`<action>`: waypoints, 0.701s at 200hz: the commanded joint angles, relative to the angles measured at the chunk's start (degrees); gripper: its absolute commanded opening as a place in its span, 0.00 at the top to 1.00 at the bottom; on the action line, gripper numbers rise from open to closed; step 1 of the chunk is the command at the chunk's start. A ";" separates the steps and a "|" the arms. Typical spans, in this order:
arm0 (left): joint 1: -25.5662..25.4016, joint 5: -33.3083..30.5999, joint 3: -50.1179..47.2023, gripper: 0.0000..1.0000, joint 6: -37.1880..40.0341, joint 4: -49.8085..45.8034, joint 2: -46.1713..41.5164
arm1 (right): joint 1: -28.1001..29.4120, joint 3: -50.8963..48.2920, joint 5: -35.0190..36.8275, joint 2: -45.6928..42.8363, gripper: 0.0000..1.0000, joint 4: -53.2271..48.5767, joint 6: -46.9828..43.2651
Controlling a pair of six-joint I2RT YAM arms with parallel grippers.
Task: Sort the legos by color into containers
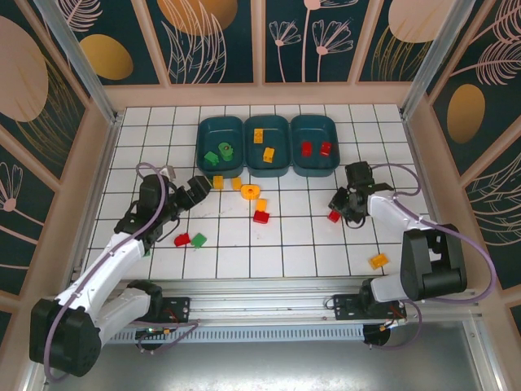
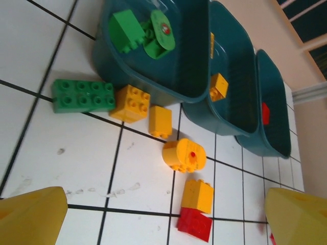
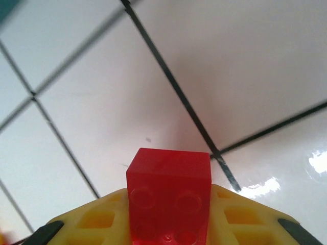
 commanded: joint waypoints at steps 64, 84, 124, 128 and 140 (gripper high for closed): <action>0.50 -28.57 8.46 0.02 -2.88 -16.82 -4.34 | 2.13 36.59 4.07 24.34 0.72 6.01 -10.67; 1.94 -26.48 6.91 0.02 -3.61 -16.50 -2.90 | 2.09 44.23 5.10 31.81 0.68 4.25 -12.65; 4.83 -16.56 5.44 0.01 -5.99 -15.00 0.40 | 2.37 53.01 6.20 37.98 0.47 2.08 -15.68; 4.88 -16.56 5.62 0.01 -6.04 -15.10 0.52 | 2.37 53.25 6.16 37.99 0.46 2.07 -15.78; 4.97 -16.63 6.10 0.02 -6.05 -15.41 0.70 | 2.39 53.34 6.16 37.43 0.42 2.30 -15.96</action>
